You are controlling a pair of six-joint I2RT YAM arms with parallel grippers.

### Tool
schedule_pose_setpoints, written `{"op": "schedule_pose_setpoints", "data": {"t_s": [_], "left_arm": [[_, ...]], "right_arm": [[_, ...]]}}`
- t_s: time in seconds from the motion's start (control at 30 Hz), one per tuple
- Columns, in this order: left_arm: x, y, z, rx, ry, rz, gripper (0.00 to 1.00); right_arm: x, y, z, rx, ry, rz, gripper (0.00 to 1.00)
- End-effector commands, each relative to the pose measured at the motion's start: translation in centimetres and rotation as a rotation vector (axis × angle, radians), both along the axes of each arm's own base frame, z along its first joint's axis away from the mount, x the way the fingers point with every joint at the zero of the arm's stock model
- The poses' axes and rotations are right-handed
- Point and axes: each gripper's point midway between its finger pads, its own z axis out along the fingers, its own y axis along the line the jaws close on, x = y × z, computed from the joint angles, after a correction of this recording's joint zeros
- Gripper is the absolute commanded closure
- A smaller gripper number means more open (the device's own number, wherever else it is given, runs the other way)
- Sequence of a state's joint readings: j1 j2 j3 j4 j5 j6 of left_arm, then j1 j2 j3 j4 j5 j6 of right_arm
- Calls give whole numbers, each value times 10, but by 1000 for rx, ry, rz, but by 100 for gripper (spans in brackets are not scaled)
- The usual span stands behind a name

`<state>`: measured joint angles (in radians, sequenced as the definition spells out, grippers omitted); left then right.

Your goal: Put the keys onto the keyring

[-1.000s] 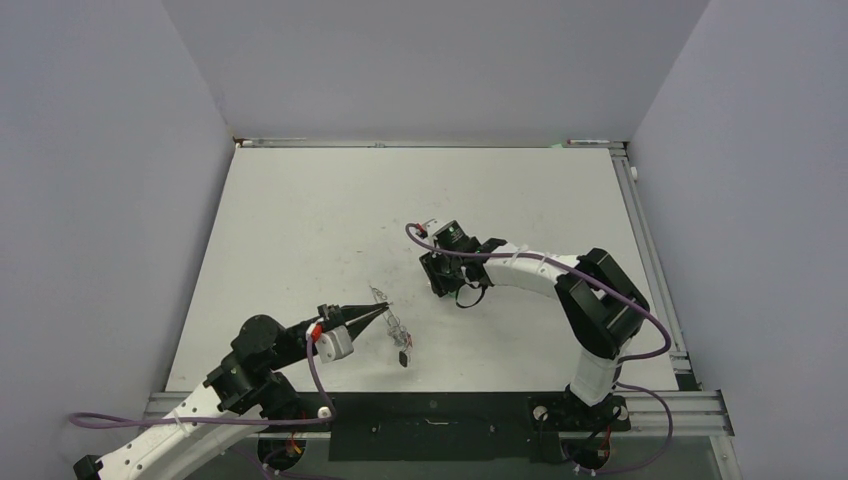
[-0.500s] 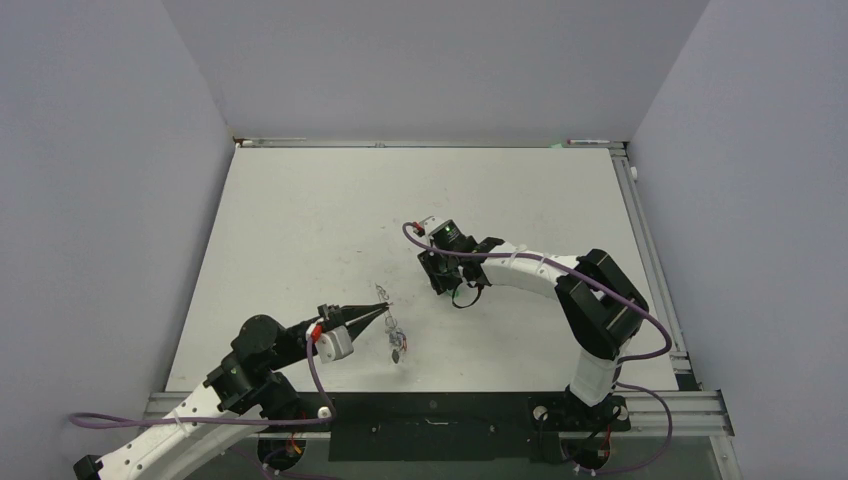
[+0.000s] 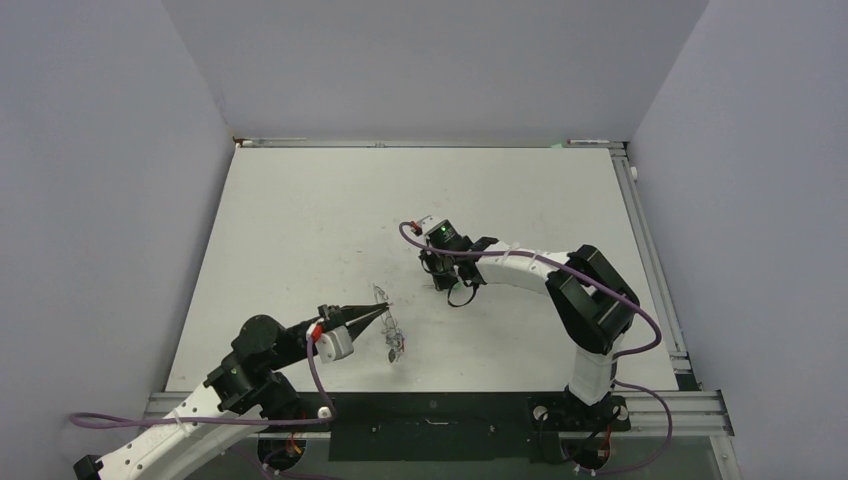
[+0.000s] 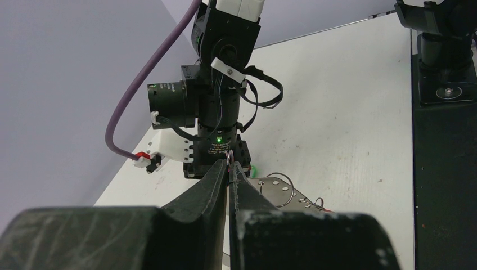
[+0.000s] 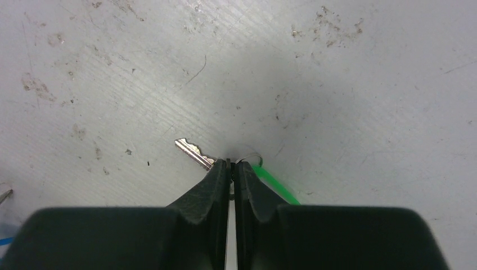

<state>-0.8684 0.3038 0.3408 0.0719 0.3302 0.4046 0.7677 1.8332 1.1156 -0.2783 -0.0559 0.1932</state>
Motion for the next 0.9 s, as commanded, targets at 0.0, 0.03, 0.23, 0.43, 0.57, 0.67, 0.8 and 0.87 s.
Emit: {"op": "schedule_pose_setpoints", "data": {"t_s": [0.0,0.03,0.23,0.43,0.57,0.67,0.8,0.87], "left_arm": [[-2,1,27,-73,-74,-12,100],[-2,1,27,-73,-74,-11,100],[-2,0,26,-69,-71,-11,100],[1,1,24,-68,-81,1,100],[0,1,23,-67,-98,2,100],[0,2,23,-69,-101,2,100],[0,2,24,-72,-103,1,100],[-1,2,25,-74,-106,1,100]], "right_arm": [[6,1,5,-16,-35,-9,95],[6,1,7,-16,-40,-7,95],[3,7,37,56,-86,42,95],[-13,15,68,180,-123,142,95],[-19,13,81,223,-146,160,95],[-23,13,98,270,-178,172,95],[-29,11,119,331,-219,183,95],[-30,9,128,359,-233,185,95]]}}
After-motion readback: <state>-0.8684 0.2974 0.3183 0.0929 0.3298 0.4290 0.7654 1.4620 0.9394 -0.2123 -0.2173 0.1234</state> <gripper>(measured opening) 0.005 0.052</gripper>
